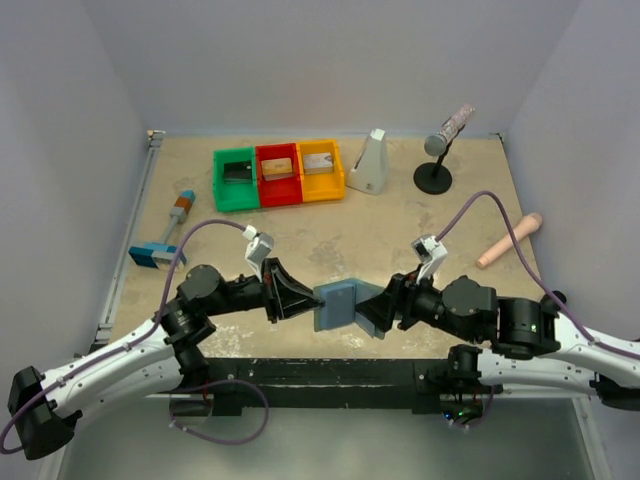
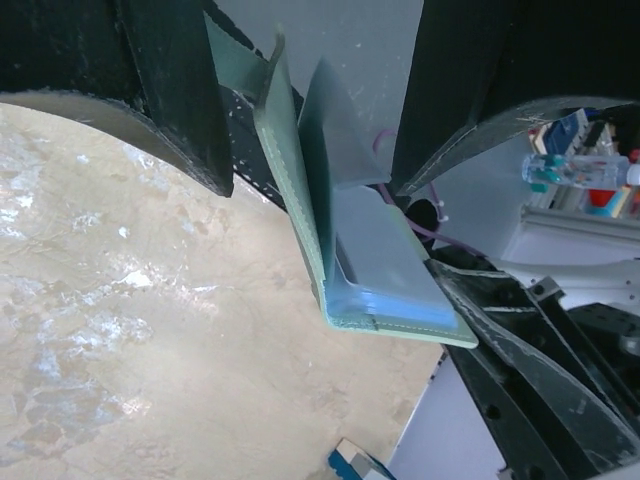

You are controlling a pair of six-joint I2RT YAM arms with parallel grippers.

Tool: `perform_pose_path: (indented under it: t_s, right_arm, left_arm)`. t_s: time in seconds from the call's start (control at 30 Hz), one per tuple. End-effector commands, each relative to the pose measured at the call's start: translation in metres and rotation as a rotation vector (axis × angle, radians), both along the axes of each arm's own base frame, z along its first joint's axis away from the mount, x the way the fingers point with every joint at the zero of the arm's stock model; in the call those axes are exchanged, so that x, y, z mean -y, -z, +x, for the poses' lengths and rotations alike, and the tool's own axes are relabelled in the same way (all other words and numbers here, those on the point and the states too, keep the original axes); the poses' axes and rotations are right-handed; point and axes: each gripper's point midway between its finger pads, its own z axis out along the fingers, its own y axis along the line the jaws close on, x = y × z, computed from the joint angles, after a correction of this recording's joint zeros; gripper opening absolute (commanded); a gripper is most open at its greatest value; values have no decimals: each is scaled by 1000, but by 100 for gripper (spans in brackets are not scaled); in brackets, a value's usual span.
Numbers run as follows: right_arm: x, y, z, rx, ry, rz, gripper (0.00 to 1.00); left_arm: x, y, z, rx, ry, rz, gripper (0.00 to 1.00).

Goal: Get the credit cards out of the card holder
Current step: Place the card holder at the center of the board.

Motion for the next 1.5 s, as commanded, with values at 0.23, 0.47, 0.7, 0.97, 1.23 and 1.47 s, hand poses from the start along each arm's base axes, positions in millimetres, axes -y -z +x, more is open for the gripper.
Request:
perform_pose_path:
  t_s: [0.23,0.47,0.7,0.97,1.23,1.47]
  right_arm:
    - [-21,-19,-1,27,-63,-53,75]
    - [-26,-22,0,21,-56,-54,80]
    - [-28,-14,11,2,14,-92,90]
    - [-46,-14,16,-45,11,-49,93]
    - [-61,-18,19,-51,2,-71,93]
    - [-67,-11,22,-67,8,-86,93]
  left_arm:
    - [-4,-26,5,-90,-49,158,0]
    - [-13,-24,20,-163,-171,268,0]
    - [-20,-28,31,-189,-263,319,0]
    - [-17,-40,32,-218,-283,325,0]
    - [-11,-50,32,-251,-278,325,0]
    - [-11,-49,31,-254,-278,327,0]
